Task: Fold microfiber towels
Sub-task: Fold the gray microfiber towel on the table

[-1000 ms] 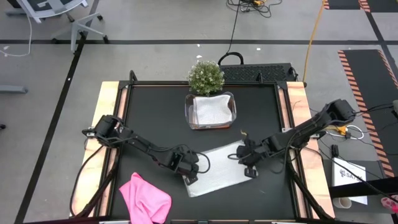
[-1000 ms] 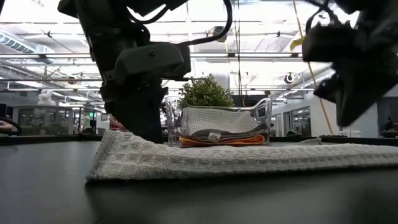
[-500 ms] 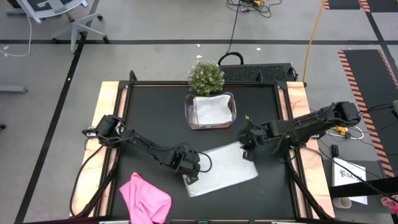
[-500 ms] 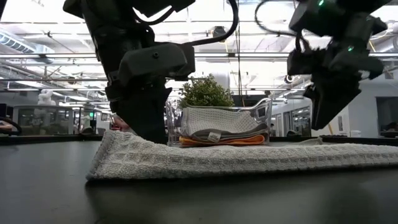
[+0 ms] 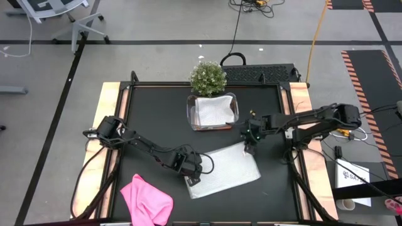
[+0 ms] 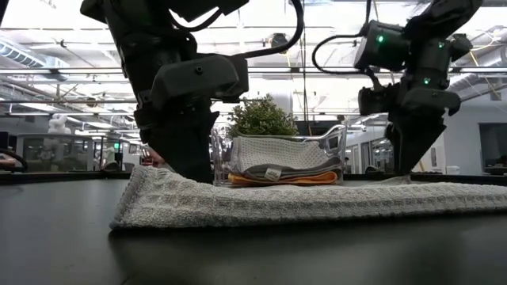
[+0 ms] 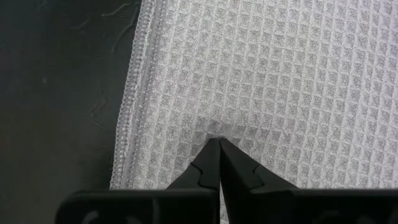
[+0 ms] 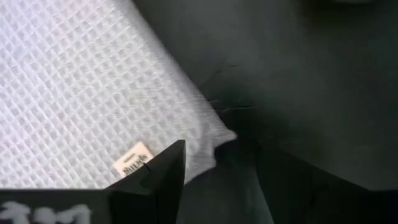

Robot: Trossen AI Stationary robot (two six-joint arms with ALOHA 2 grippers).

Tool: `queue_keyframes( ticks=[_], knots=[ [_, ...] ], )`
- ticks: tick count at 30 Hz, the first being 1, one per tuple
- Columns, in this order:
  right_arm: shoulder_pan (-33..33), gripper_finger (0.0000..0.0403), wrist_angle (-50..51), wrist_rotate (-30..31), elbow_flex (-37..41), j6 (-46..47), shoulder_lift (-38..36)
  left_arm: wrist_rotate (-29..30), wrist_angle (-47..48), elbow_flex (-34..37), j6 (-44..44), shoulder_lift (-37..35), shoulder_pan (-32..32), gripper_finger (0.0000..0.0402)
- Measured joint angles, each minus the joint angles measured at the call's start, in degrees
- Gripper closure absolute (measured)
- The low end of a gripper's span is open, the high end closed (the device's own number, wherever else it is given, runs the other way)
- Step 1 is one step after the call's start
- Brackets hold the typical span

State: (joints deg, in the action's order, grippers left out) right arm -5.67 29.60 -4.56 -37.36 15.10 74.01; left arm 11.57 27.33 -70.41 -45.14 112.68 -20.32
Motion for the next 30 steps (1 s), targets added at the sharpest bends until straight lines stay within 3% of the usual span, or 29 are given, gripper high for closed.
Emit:
queue_keyframes(
  ticks=[8, 17, 21, 27, 30],
  knots=[
    [-0.04, 0.022, -4.47, -3.53, 2.08, -0.82, 6.37, -0.04, 0.09, 0.0, 0.08, -0.02, 0.02, 0.0376],
    [0.05, 0.0229, -6.72, -4.22, 3.41, -0.71, 8.36, -0.13, 0.02, -0.02, 0.22, -0.04, 0.07, 0.0398],
    [0.07, 0.0271, -8.42, -4.05, 4.52, 1.32, 8.4, -0.13, 0.02, -0.02, 0.15, -0.04, 0.07, 0.0384],
    [0.04, 0.0378, -9.65, -3.76, 5.71, 1.98, 8.55, -0.1, -0.02, -0.04, 0.01, -0.04, 0.11, 0.0381],
    [0.06, 0.0393, -9.52, -4.31, 5.88, 1.85, 8.59, -0.33, 0.22, 0.01, 0.04, -0.99, 0.24, 0.0395]
  ],
)
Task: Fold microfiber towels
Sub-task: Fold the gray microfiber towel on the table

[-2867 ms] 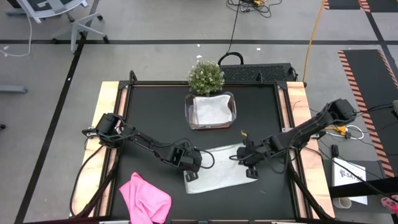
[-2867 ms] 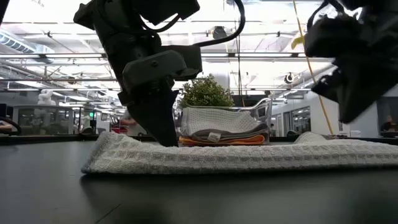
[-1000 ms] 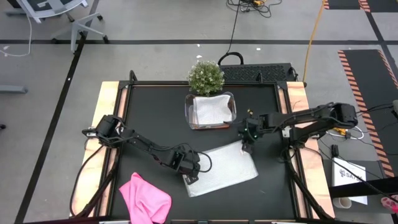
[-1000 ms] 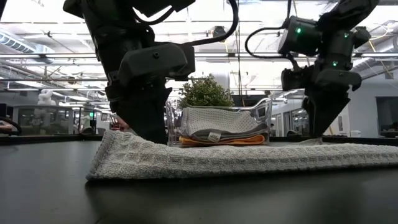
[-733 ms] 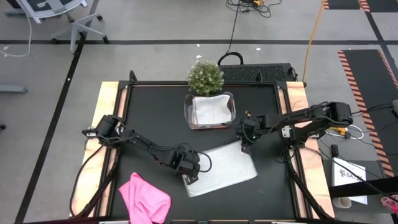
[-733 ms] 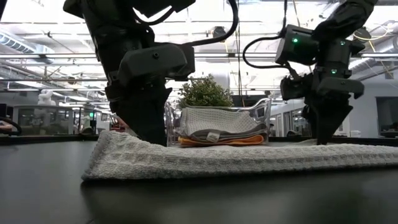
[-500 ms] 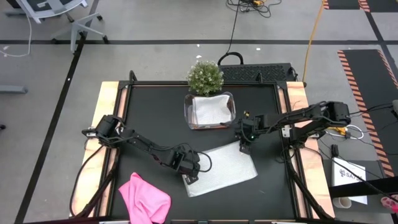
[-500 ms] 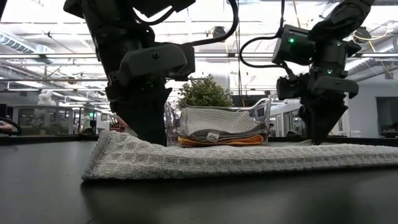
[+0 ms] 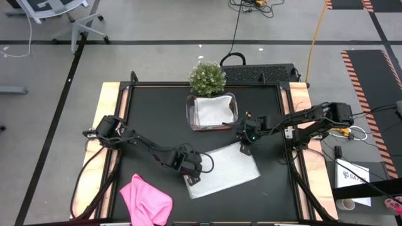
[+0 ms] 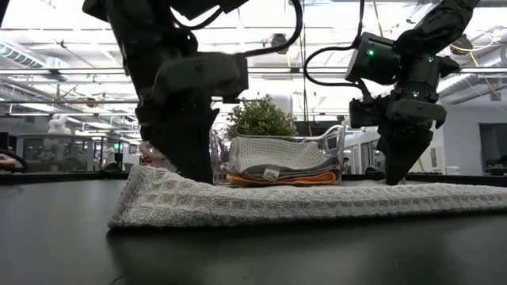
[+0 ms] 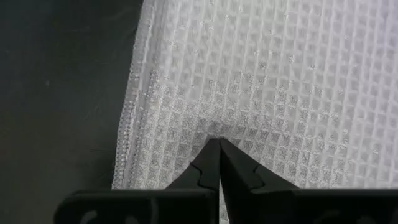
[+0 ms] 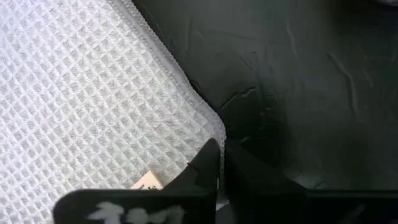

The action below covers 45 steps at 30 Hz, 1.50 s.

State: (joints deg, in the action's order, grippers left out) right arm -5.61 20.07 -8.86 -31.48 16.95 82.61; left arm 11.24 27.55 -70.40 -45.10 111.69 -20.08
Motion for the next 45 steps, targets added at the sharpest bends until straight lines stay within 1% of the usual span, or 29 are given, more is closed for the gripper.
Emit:
queue_keyframes(
  ticks=[7, 11, 13, 16, 20, 26, 29, 34, 37, 39, 41, 45],
  knots=[
    [0.0, 0.04, 0.61, -0.18, 0.07, -1.82, 0.07, 0.79, -0.68, -0.1, 0.83, -7.52, -0.11, 0.0392],
    [-0.12, 0.0401, 0.85, -0.18, 0.07, -2.67, 0.07, 0.55, -0.67, -0.06, 4.79, -8.31, -2.64, 0.0398],
    [-0.43, 0.0402, 0.89, -0.43, 0.09, -2.67, 0.07, -0.57, -0.64, -0.06, 6.14, -7.55, -4.05, 0.0394],
    [-0.44, 0.0402, 0.91, -0.39, 0.09, -2.67, 0.07, -0.72, -0.46, -0.04, 5.99, -5.36, -5.41, 0.0391],
    [-0.44, 0.0402, 0.92, -0.35, 0.1, -2.67, 0.04, -1.06, -1.27, -0.02, 5.38, -2.16, -5.84, 0.0398],
    [-0.44, 0.0402, 1.12, -0.42, 0.11, -2.57, -0.03, -4.63, -1.9, -0.25, 4.44, 1.28, -5.94, 0.0393],
    [-0.45, 0.0403, 0.94, -1.13, 0.15, -1.08, -1.38, -5.12, -2.13, -0.28, 4.44, 1.38, -5.9, 0.0398],
    [-0.43, 0.0403, 1.26, -2.5, 0.18, 4.83, -6.26, -4.8, -2.27, -0.21, 4.69, 1.35, -5.65, 0.0387],
    [-0.29, 0.0403, 2.78, -6.61, 0.4, 9.73, -8.8, -4.83, -2.32, -0.19, 5.5, 1.35, -5.52, 0.0389],
    [0.09, 0.0403, 3.42, -8.28, 0.04, 12.21, -9.99, -4.83, -2.32, -0.19, 6.32, 1.35, -5.38, 0.0396],
    [0.72, 0.0403, 3.68, -8.26, -1.38, 12.56, -10.58, -5.0, -2.5, -0.16, 7.13, 1.36, -5.31, 0.0398],
    [1.33, 0.0403, 3.75, -7.87, -4.98, 12.59, -10.58, -5.05, -2.68, -0.14, 7.34, 1.38, -5.08, 0.0388]
  ],
)
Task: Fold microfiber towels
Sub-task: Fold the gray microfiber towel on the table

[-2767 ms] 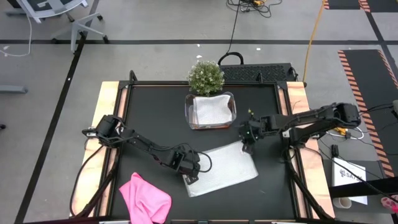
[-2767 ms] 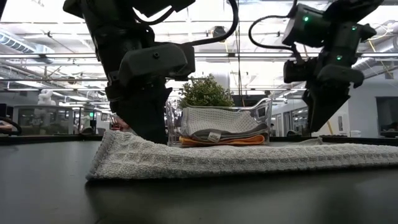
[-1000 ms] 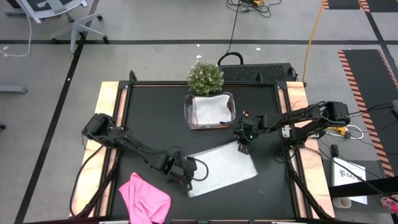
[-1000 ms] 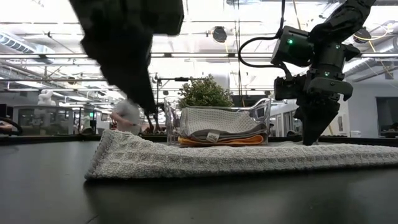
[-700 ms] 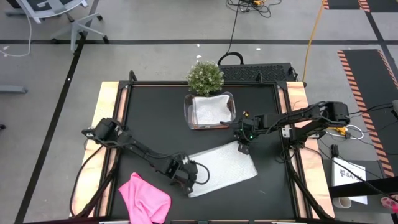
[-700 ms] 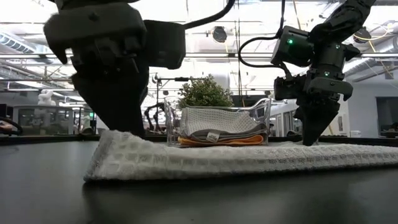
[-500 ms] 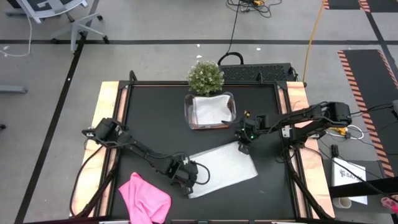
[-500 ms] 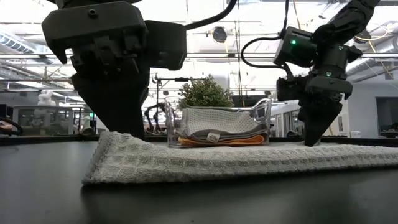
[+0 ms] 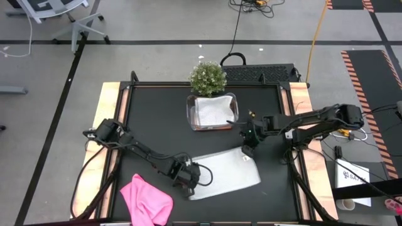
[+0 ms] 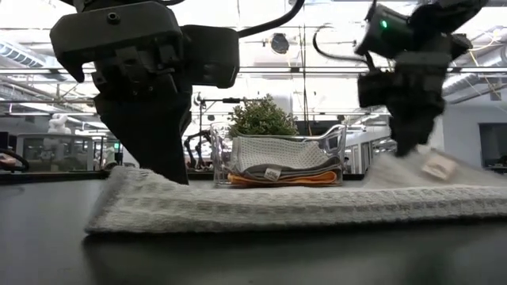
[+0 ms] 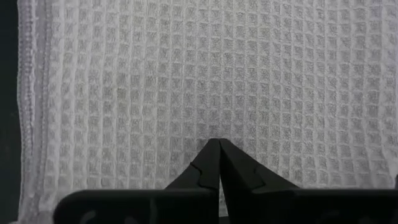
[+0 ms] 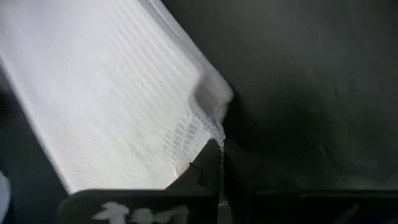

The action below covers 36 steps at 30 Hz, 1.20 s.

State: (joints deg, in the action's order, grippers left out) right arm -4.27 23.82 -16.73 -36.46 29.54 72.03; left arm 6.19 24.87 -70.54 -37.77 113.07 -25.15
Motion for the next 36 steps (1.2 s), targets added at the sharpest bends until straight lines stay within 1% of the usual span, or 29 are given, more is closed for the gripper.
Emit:
queue_keyframes(
  ticks=[7, 10, 13, 18, 21, 25, 28, 31, 33, 36],
  knots=[
    [0.92, 0.0403, -2.48, 0.12, -5.66, 3.44, 1.87, 0.54, -1.03, 0.04, 1.86, 0.1, 0.87, 0.0398],
    [2.47, 0.0403, -4.19, 0.13, -7.42, 6.2, 4.34, 1.53, -1.44, 0.06, 2.75, 0.15, 1.31, 0.0391],
    [4.31, 0.0403, -8.22, 0.18, -9.83, 8.66, 7.79, 2.38, -1.52, 0.08, 4.44, 0.18, 2.2, 0.0387],
    [6.36, 0.0403, -17.72, -0.06, -14.62, 12.26, 14.64, 2.21, -1.5, 0.08, 6.58, 0.18, 3.3, 0.0398],
    [6.71, 0.0403, -23.08, -0.83, -17.76, 12.81, 18.5, 1.97, -1.47, 0.08, 6.59, 0.18, 3.4, 0.0391],
    [6.69, 0.0403, -26.49, -1.6, -21.52, 12.89, 24.03, 1.97, -1.39, 0.08, 6.59, 0.18, 3.35, 0.0384],
    [6.64, 0.0403, -28.28, -1.83, -24.21, 12.63, 28.18, 1.97, -1.25, 0.08, 6.56, 0.18, 3.35, 0.0393],
    [6.64, 0.0403, -30.78, -3.35, -26.15, 12.52, 32.61, 1.95, -1.25, 0.08, 6.43, 0.17, 3.33, 0.0398],
    [6.64, 0.0403, -32.62, -4.62, -26.93, 12.43, 35.03, 1.97, -1.21, 0.08, 6.1, 0.17, 3.33, 0.0393],
    [6.4, 0.0403, -37.05, -4.78, -27.35, 13.29, 37.72, 1.97, -1.21, 0.08, 6.0, 0.16, 3.33, 0.0383]
  ],
)
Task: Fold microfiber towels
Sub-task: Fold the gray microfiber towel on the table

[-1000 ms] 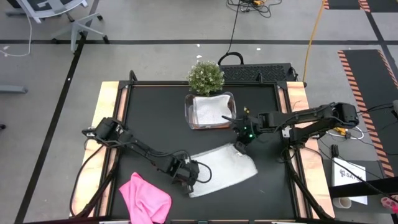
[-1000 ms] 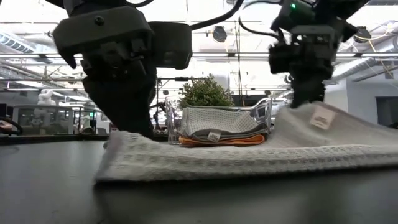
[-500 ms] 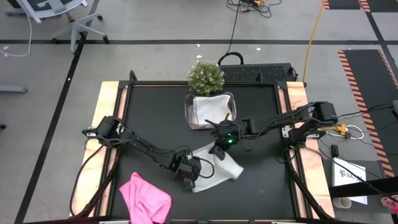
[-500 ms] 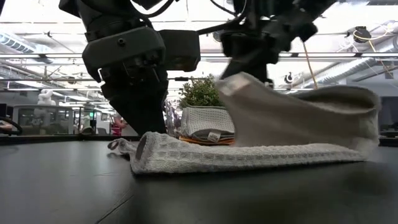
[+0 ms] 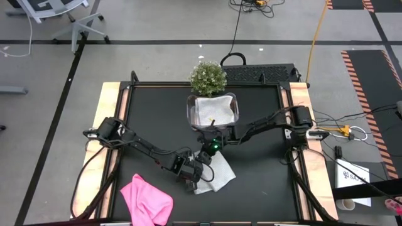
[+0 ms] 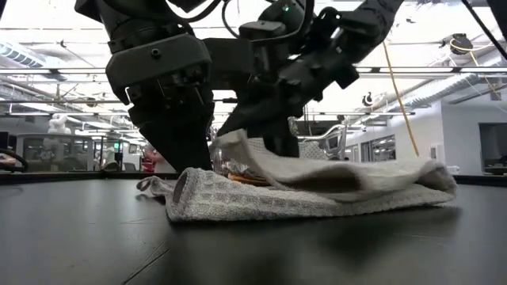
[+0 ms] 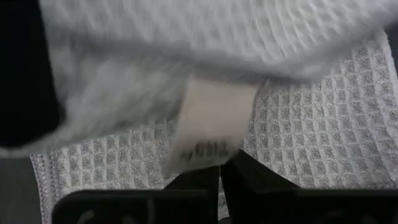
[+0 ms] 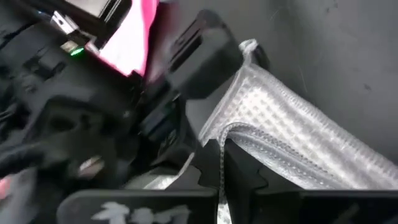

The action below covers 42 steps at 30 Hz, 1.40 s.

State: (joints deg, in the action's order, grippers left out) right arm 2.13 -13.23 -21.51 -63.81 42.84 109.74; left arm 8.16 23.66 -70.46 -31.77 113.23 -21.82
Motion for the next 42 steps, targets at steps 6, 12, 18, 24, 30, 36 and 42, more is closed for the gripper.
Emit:
queue_keyframes(
  ticks=[6, 12, 18, 24, 30, 36, 42],
  knots=[
    [-1.49, 0.0403, -3.72, 0.6, 0.0, 0.53, 1.63, 0.33, -0.22, 0.0, 0.0, 0.0, -0.02, 0.0394],
    [-2.14, 0.0389, -3.68, 0.65, 0.11, -4.0, 1.63, 0.38, -0.26, 0.0, -0.37, 0.0, -0.02, 0.0388],
    [-2.14, 0.0328, -4.51, 0.45, 0.13, -4.18, 1.65, 0.44, -0.27, 0.0, -1.12, 0.0, -0.02, 0.0382],
    [-3.06, 0.0268, -7.73, -4.61, 0.22, -2.05, -0.4, 0.42, -0.29, 0.0, -1.77, 0.0, 0.0, 0.0398],
    [-3.0, 0.0249, -0.92, -8.11, 0.15, -5.72, -6.57, 0.55, 0.28, 0.0, -1.95, -0.02, 0.02, 0.0383],
    [0.06, 0.0253, 9.79, -4.02, 2.92, -8.18, -9.55, 0.44, 0.61, 0.0, -0.53, -0.61, -0.11, 0.0397],
    [4.84, 0.0254, 12.3, -7.56, 8.09, -9.05, -9.22, 1.06, 0.68, 0.09, -1.36, -0.79, 0.0, 0.0385]
  ],
)
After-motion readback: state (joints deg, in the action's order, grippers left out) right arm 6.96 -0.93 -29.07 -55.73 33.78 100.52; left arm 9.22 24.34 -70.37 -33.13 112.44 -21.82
